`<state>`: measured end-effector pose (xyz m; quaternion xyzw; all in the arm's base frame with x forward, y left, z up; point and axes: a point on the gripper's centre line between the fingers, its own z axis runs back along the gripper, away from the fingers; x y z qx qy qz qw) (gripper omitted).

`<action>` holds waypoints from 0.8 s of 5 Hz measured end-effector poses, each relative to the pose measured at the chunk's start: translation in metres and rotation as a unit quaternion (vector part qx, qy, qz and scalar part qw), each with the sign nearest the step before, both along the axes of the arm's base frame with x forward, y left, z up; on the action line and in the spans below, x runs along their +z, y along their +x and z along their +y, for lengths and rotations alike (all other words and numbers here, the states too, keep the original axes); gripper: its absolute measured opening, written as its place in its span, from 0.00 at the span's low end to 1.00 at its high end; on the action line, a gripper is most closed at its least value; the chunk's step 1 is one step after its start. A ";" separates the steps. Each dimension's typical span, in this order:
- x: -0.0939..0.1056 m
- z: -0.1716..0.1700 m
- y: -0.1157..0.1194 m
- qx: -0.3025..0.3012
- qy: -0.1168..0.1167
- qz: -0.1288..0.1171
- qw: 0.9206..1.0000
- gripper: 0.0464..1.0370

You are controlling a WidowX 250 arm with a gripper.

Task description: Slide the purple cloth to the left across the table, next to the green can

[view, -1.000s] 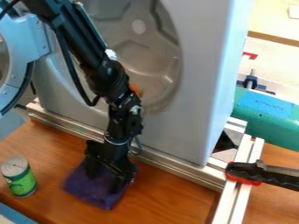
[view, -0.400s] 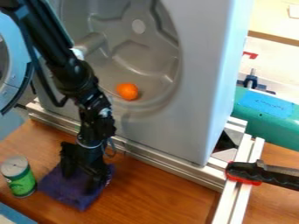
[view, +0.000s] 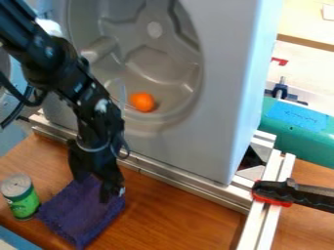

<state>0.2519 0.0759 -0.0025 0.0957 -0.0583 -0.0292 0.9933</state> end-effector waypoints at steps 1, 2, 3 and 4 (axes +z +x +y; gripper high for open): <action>0.025 0.000 0.004 -0.001 -0.007 0.000 1.000 0.96; 0.042 0.013 0.019 0.018 -0.040 -0.010 0.999 0.96; 0.061 0.022 0.044 0.011 -0.066 -0.032 0.997 0.96; 0.078 0.028 0.064 -0.002 -0.068 -0.035 0.997 0.96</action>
